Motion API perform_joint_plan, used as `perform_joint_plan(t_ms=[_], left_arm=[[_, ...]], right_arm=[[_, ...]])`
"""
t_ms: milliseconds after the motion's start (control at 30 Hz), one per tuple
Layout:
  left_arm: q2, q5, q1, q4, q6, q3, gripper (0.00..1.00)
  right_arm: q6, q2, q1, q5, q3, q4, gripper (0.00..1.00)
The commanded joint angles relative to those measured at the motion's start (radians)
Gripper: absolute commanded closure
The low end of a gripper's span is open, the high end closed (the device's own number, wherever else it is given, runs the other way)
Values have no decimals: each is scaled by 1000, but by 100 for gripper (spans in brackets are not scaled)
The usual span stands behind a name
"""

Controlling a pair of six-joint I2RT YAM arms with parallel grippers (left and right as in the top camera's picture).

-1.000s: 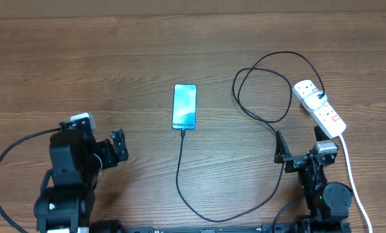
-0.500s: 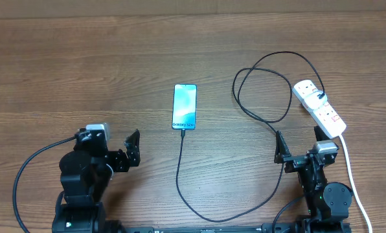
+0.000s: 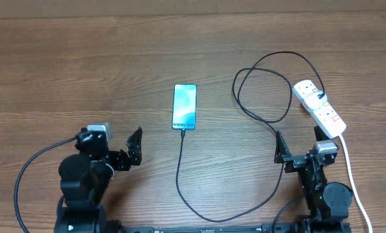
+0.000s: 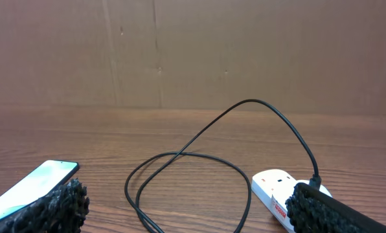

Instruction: Plug charger to phone and switch on socket

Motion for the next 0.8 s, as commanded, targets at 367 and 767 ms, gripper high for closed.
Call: perform_joint_plan(t_ms=[367, 767], left_arm=[[-303, -108, 2, 149, 65, -164, 0], [-376, -169, 10, 206, 57, -193, 0]], right_arm=[[-1, -9, 5, 7, -10, 4, 0], [-1, -9, 5, 7, -10, 4, 0]])
